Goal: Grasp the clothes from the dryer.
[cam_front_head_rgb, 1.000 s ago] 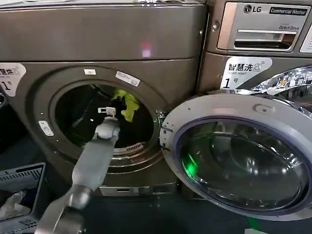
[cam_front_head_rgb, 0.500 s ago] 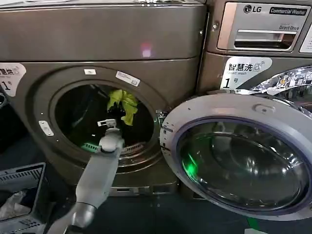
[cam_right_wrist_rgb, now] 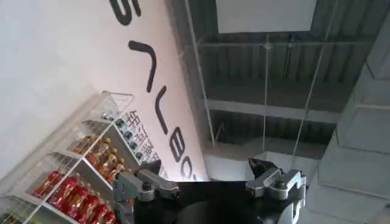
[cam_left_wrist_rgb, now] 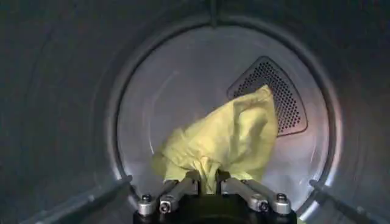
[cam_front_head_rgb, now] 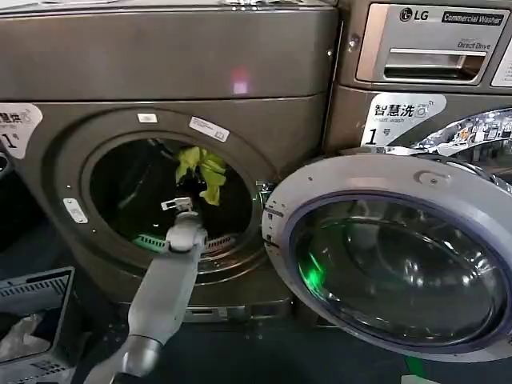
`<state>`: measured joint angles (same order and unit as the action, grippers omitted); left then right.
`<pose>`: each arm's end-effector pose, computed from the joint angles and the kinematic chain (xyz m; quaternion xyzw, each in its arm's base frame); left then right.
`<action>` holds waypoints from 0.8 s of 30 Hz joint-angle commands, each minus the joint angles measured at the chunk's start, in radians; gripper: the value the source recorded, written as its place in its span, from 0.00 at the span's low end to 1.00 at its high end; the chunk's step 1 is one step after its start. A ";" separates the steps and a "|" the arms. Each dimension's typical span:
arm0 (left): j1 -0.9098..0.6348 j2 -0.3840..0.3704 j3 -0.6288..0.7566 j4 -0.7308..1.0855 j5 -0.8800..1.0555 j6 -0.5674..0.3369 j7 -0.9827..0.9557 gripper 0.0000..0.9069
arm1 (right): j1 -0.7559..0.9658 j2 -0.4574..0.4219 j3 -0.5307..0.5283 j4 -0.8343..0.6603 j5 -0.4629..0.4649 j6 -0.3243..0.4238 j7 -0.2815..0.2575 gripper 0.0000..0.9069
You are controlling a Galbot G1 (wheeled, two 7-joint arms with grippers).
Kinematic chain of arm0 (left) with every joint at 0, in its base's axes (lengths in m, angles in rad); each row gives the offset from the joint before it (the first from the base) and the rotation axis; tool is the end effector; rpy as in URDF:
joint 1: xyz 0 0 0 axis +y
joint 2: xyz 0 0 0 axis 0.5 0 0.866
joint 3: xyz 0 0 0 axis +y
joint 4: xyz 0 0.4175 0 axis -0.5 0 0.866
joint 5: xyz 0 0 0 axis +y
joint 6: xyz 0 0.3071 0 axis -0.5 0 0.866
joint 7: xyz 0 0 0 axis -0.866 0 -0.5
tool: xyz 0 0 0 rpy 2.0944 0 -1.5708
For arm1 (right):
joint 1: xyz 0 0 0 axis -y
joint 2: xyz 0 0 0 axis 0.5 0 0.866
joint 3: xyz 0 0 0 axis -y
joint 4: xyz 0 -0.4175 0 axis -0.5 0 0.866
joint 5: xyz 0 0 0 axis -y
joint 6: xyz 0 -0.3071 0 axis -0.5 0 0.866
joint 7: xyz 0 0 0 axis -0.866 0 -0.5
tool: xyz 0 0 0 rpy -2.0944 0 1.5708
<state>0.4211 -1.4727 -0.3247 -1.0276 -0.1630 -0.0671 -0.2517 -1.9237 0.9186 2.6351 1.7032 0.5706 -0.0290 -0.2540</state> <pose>0.5478 0.0047 -0.3178 -0.0665 0.9956 0.0040 0.0661 -0.2088 -0.4362 0.0301 0.5096 0.7397 -0.3853 0.2113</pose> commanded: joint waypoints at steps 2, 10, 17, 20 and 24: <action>0.017 0.001 -0.014 0.001 0.027 0.000 0.020 0.00 | -0.011 0.001 0.019 -0.001 0.004 0.001 0.002 1.00; 0.022 0.003 -0.016 -0.004 0.047 0.008 0.064 0.00 | -0.014 0.006 0.022 0.009 0.011 0.001 -0.004 1.00; 0.021 0.001 -0.018 -0.005 0.049 0.010 0.069 0.00 | -0.015 0.008 0.025 0.013 0.010 -0.002 -0.009 1.00; 0.023 0.001 -0.019 -0.005 0.048 0.011 0.069 0.00 | -0.015 0.006 0.026 0.012 0.010 -0.003 -0.009 1.00; 0.026 0.002 -0.019 -0.007 0.048 0.012 0.070 0.00 | -0.016 0.005 0.026 0.011 0.009 -0.004 -0.009 1.00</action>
<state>0.4445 -1.4715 -0.3426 -1.0328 -0.1211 -0.0578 -0.1911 -1.9387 0.9253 2.6588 1.7146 0.5797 -0.0312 -0.2625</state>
